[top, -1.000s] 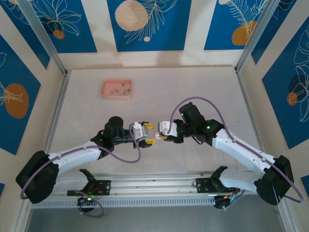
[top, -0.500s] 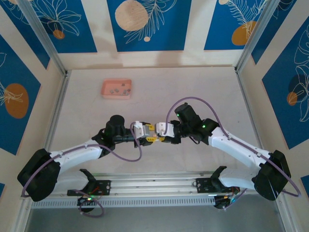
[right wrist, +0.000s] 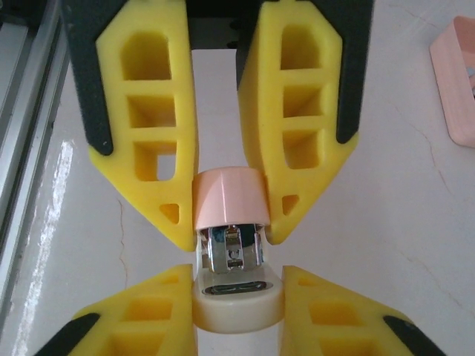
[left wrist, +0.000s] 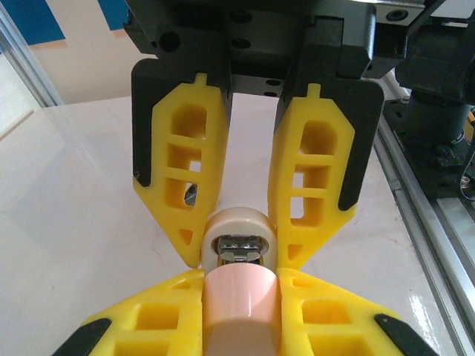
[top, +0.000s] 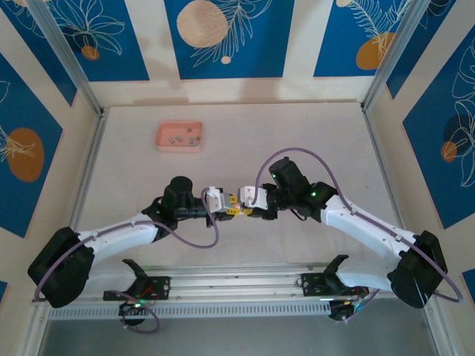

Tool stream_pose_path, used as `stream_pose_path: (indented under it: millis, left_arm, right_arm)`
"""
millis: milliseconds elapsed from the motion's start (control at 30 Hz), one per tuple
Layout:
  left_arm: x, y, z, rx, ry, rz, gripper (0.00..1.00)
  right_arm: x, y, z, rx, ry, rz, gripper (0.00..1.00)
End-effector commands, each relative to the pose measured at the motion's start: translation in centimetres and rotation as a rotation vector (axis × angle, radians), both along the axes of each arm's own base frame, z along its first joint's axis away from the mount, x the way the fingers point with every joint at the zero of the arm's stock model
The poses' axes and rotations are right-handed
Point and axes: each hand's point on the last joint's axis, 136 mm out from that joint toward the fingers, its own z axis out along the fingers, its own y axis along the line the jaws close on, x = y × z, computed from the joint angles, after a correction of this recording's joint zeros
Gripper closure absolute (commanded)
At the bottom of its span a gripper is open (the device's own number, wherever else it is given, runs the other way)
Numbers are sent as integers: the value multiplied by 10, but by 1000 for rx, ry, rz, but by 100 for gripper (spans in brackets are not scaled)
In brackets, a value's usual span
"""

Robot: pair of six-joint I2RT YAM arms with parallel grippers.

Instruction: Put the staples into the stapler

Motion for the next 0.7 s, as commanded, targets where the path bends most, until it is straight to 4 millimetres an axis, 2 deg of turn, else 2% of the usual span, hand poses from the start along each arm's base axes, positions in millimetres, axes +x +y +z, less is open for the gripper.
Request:
stream_pose_path:
  millis: [0,100,233,333,433,567,667]
  left_arm:
    - [5,-1,11,-2,-31,28,89]
    - [11,2,11,5,-63,65,90]
    - [12,5,10,17,-83,77,90]
    - [13,5,10,22,-95,80,90]
    - [13,5,10,25,-99,82,90]
    - [13,5,9,28,-99,78,90]
    - [13,4,11,25,-103,74,90]
  right_arm:
    - [0,0,25,141,28,-63,60]
    - [-5,-4,34,267,81,-127,49]
    - [-2,-9,42,416,204,-286,45]
    - [7,-11,38,499,381,-453,46]
    - [15,-14,26,503,587,-634,46]
    - [20,-14,13,448,793,-791,46]
    - [18,-10,9,419,864,-790,48]
